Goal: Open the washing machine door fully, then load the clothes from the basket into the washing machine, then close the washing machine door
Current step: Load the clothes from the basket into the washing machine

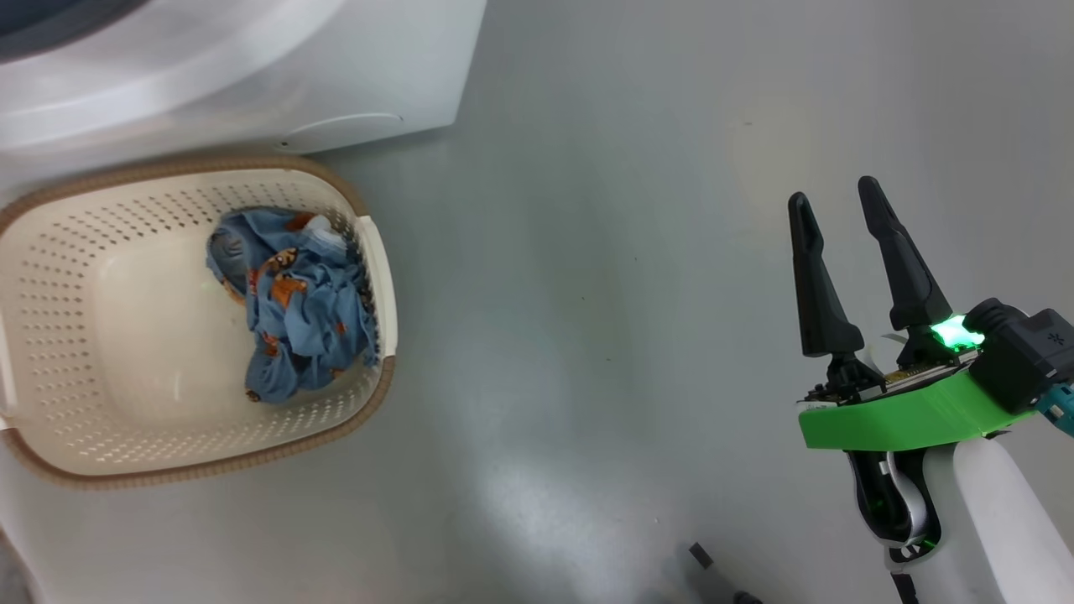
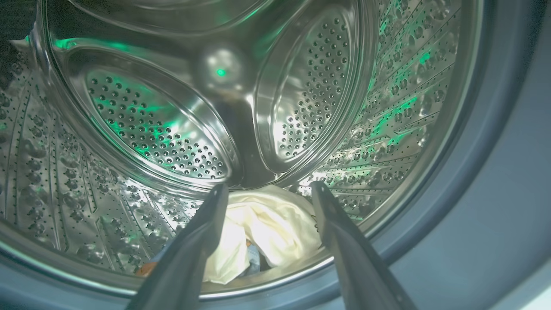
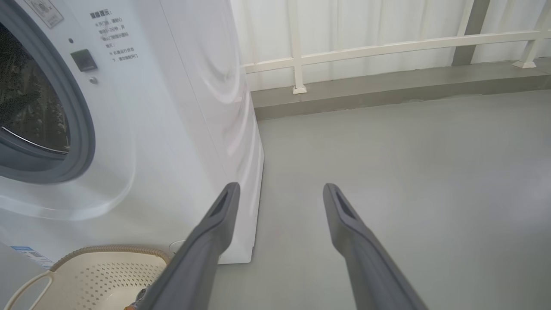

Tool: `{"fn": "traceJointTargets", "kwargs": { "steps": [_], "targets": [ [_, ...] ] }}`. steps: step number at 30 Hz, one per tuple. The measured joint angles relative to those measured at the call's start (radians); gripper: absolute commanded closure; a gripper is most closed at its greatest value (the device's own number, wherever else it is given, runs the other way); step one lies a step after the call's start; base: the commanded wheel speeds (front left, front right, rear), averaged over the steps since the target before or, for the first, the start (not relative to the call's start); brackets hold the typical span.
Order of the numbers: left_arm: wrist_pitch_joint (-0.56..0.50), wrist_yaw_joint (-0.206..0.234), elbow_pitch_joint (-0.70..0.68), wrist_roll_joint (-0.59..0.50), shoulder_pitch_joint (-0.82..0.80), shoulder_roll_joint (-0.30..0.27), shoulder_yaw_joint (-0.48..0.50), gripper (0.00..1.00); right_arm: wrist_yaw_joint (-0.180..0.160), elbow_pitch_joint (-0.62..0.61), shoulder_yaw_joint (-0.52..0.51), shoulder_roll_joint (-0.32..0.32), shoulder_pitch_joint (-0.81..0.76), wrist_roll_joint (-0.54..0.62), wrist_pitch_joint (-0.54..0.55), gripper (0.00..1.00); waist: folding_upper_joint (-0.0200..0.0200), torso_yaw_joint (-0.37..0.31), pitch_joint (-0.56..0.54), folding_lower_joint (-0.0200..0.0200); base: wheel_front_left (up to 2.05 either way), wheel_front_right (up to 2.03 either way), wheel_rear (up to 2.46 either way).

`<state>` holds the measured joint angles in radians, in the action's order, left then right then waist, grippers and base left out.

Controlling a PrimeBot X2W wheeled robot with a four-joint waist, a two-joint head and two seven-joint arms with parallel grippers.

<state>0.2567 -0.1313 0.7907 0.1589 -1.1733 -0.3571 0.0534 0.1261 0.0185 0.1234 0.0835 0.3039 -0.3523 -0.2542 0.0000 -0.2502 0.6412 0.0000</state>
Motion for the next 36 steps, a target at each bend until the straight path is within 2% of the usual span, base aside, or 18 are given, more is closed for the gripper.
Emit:
{"fn": "traceJointTargets", "kwargs": {
  "steps": [17,27,36],
  "targets": [
    [0.000,0.000,-0.119,0.049,0.246,0.100,0.036,0.00,0.000,0.030,0.003,0.056,-0.004,0.000,0.000,0.00,0.0000,0.078,-0.120,0.0000,0.00,0.00,0.00],
    [0.000,0.000,-0.208,0.039,0.456,0.153,0.069,0.00,0.000,0.047,-0.012,0.097,-0.070,-0.001,0.000,0.00,0.0000,0.127,-0.231,0.0000,0.00,0.00,0.00],
    [0.000,0.000,-0.282,0.030,0.635,0.178,0.074,0.00,0.000,0.059,-0.028,0.120,-0.137,-0.008,0.000,0.00,0.0000,0.163,-0.322,0.0000,0.00,0.00,0.00]
  ]
}}
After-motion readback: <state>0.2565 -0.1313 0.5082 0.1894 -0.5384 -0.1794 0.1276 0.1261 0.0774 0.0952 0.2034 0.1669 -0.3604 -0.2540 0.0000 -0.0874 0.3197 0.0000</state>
